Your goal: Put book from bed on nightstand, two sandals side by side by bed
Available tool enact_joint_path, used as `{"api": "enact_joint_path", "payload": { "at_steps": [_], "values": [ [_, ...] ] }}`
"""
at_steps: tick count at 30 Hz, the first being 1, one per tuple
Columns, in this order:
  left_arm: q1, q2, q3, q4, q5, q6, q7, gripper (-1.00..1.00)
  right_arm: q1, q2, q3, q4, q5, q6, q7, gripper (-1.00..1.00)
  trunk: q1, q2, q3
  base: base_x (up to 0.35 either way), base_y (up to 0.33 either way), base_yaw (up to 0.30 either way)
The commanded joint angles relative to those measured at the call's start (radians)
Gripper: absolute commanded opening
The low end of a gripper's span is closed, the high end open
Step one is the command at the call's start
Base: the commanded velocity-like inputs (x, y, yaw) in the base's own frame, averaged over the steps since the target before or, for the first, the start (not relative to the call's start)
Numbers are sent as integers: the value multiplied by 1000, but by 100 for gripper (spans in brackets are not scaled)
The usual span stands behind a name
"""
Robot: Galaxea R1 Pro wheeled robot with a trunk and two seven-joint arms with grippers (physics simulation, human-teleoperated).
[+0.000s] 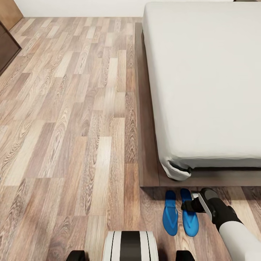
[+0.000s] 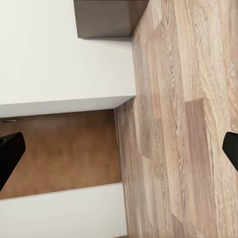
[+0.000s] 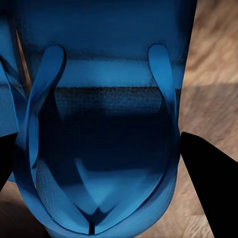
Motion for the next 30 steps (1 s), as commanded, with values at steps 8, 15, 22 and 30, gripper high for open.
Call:
{"api": "enact_joint_path", "payload": {
  "at_steps": [8,15,22,30],
  "values": [
    [-1,1,-8,-1,0,10,6,100,0,0,-2,-1,3,4,5,-100,0,0,-1,0,0,0],
    [-1,1,-8,-1,0,10,6,100,0,0,-2,-1,3,4,5,-100,2,-1,-20,0,0,0],
    [-1,1,-8,-1,0,10,6,100,0,0,-2,-1,3,3,5,-100,2,-1,-20,0,0,0],
    [-1,1,-8,-1,0,10,6,100,0,-1,-3,-1,2,3,5,-100,4,-3,-39,0,0,0]
  ]
}}
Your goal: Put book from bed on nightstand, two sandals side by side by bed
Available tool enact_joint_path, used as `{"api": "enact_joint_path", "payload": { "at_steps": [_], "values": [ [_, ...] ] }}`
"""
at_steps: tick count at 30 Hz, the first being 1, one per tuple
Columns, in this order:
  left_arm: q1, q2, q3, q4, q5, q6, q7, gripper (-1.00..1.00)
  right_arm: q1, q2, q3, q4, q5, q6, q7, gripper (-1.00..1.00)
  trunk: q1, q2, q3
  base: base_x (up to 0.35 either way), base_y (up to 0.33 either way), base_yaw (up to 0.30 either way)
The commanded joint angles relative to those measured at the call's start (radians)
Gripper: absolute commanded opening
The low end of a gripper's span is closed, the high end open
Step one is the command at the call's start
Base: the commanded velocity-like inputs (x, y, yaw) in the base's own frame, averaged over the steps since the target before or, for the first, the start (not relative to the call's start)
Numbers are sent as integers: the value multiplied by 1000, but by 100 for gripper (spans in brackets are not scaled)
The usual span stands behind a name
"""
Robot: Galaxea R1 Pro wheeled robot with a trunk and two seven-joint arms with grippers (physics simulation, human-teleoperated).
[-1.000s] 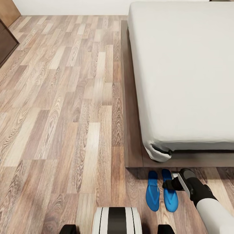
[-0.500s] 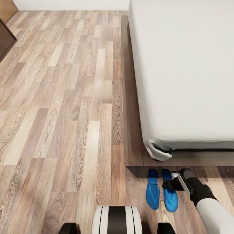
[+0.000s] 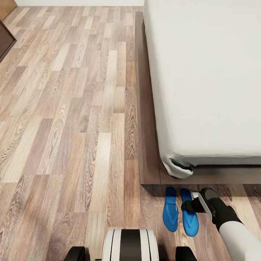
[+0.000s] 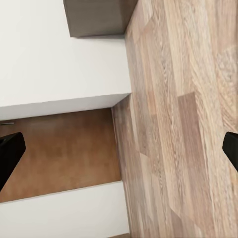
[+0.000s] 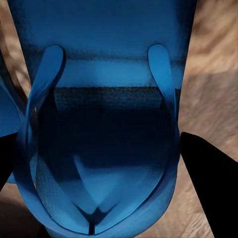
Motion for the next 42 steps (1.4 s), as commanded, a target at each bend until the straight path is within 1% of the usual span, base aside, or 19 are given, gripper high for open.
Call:
{"api": "enact_joint_path", "payload": {
  "at_steps": [1,13,16,27,32,34,36,42],
  "values": [
    [-1,1,-8,-1,0,10,6,100,0,0,-2,-1,3,4,5,-100,0,0,-1,0,0,0],
    [-1,1,-8,0,0,10,6,100,0,-1,-3,-1,3,3,5,-100,0,0,-1,0,0,0],
    [-1,1,-8,0,0,10,6,100,-3,-1,-3,-1,3,3,5,-100,1,-1,-12,0,0,0],
    [-1,1,-9,1,0,10,6,100,-8,0,-3,-1,2,2,5,-100,1,-1,-12,0,0,0],
    [-1,1,-9,1,0,10,6,100,-9,0,-3,-1,1,-34,5,-100,1,-1,-12,0,0,0],
    [-1,1,-9,1,0,10,6,100,-9,0,-3,-1,1,-45,5,-100,2,-1,-20,0,0,0],
    [-1,1,-9,1,0,10,6,100,-9,0,-3,-1,1,-48,5,-100,3,-2,-28,0,0,0],
    [-1,2,-8,1,0,10,6,100,-9,0,-3,-1,1,-52,5,-100,3,-2,-28,0,0,0]
  ]
}}
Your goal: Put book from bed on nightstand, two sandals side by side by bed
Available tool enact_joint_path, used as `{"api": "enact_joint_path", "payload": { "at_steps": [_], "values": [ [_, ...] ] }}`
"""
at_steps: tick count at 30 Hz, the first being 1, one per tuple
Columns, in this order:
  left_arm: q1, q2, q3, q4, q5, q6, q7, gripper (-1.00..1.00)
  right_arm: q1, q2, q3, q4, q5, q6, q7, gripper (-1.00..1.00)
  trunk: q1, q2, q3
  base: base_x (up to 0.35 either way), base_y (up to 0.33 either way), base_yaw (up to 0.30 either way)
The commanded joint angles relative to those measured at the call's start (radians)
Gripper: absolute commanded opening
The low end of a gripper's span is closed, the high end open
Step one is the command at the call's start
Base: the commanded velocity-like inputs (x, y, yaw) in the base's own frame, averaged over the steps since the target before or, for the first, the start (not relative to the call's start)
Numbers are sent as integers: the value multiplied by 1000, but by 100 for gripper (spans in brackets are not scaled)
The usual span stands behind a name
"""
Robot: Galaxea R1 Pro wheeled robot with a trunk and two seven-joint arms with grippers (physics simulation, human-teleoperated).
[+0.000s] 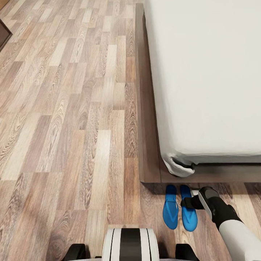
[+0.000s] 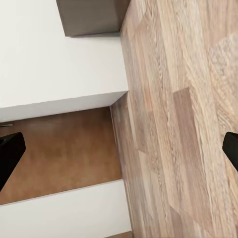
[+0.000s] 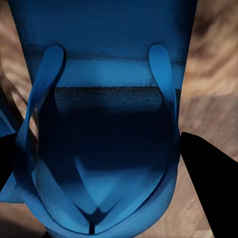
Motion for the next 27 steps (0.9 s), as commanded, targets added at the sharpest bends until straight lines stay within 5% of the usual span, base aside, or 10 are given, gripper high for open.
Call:
{"api": "enact_joint_path", "payload": {
  "at_steps": [1,17,27],
  "values": [
    [-1,1,-8,-1,0,10,6,100,0,0,-2,-1,3,4,4,-100,0,0,-1,0,0,0],
    [-1,2,-8,-1,0,10,4,100,-5,0,-3,-1,1,2,4,-100,1,-1,-12,0,0,0],
    [-1,2,-9,-1,0,10,5,100,-5,1,-39,-1,2,2,4,-100,1,-1,-12,0,0,0]
  ]
}}
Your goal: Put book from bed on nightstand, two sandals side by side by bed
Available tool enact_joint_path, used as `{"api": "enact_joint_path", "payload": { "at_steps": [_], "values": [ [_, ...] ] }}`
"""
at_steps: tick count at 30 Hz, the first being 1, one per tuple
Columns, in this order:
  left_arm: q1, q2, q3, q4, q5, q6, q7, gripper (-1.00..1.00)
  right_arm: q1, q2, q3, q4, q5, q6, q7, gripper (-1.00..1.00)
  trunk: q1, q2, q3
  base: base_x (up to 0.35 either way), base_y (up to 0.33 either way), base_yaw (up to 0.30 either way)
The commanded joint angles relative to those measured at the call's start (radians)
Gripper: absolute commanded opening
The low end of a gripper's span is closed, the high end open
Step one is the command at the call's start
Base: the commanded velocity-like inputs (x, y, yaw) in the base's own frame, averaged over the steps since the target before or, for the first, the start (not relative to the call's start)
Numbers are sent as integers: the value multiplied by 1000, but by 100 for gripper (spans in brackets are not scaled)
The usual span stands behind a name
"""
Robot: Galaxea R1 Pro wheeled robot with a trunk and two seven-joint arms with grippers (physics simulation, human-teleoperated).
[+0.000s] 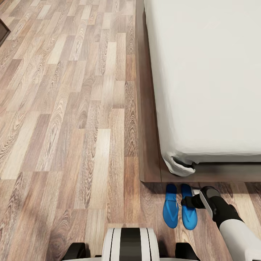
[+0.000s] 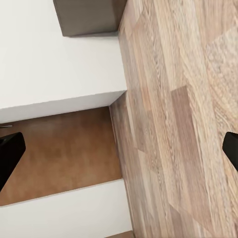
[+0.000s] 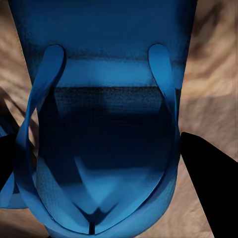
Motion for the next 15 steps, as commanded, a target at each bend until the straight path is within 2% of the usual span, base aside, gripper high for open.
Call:
{"api": "enact_joint_path", "payload": {
  "at_steps": [1,2,15],
  "values": [
    [-1,1,-9,-1,0,10,6,100,0,0,-3,-1,2,4,4,-100,0,0,-1,0,0,0],
    [-1,1,-9,-1,0,10,6,100,0,0,-4,-1,2,4,4,100,0,0,-1,0,0,0],
    [0,1,-9,0,-1,10,7,100,0,2,-5,-1,3,4,4,100,0,0,-1,0,0,0]
  ]
}}
